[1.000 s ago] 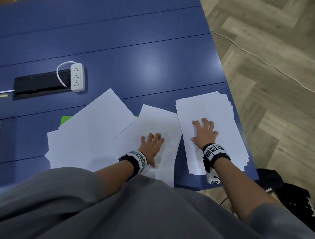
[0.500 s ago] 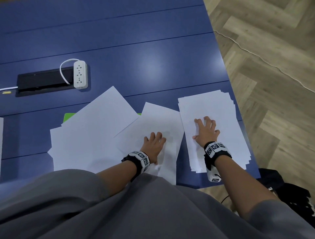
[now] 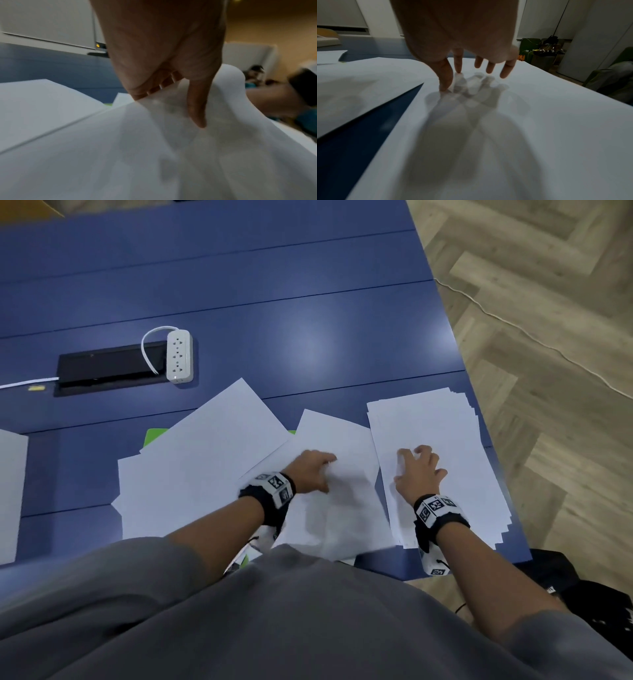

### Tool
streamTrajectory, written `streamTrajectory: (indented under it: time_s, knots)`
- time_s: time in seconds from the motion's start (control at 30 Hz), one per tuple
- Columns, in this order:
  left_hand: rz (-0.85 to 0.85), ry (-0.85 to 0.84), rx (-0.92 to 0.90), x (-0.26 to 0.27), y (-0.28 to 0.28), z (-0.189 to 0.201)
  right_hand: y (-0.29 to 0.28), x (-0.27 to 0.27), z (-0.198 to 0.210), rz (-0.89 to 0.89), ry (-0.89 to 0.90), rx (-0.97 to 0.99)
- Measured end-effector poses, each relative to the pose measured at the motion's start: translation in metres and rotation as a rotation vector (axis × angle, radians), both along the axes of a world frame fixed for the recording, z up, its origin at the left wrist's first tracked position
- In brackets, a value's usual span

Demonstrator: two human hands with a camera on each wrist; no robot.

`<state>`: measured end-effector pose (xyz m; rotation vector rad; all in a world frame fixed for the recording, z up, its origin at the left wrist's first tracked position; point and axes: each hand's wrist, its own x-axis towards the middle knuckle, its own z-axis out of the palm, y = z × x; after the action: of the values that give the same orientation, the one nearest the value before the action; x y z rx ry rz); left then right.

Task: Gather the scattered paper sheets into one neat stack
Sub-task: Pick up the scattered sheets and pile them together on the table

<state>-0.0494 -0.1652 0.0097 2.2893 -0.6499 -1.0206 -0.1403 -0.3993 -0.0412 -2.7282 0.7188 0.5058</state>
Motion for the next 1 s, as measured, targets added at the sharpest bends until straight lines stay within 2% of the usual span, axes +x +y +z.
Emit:
streamTrajectory:
  time_s: [0.1,0.17,0.23,0.3,0.4,0.5,0.6,0.7,0.87,1.0]
  knots:
    - [0.185,0.057,-0.173,0.029,0.014,0.021,0.005,-0.009,-0.006,0.028,-0.189,0.17]
    - [0.393,0.143,-0.285,0.045,0.029,0.033,0.009,-0.017,-0.011,0.064,-0.253,0.293]
    - [0.642,0.188,-0.395,0.059,0.047,0.038,0.017,-0.024,-0.013,0.137,-0.278,0.333]
    - [0.863,0.211,-0.512,0.07,0.063,0.04,0.028,-0.03,-0.01,0.266,-0.243,0.353]
    - [1.077,0.217,-0.593,0.081,0.084,0.038,0.052,-0.034,-0.006,0.514,-0.063,0.292]
    - [1.23,0.175,-0.57,0.086,0.103,0.027,0.077,-0.034,-0.004,0.595,0.052,0.142]
    - [1.403,0.104,-0.508,0.092,0.124,0.011,0.098,-0.035,-0.004,0.623,0.098,0.091]
    - [1.531,0.05,-0.327,0.094,0.148,0.0,0.12,-0.043,-0.006,0.678,0.138,0.07]
    - [1.465,-0.041,-0.076,0.086,0.197,-0.018,0.144,-0.057,-0.012,0.783,0.134,0.054]
    - [1.436,-0.032,0.042,0.071,0.227,-0.026,0.147,-0.06,-0.006,0.798,0.164,0.014]
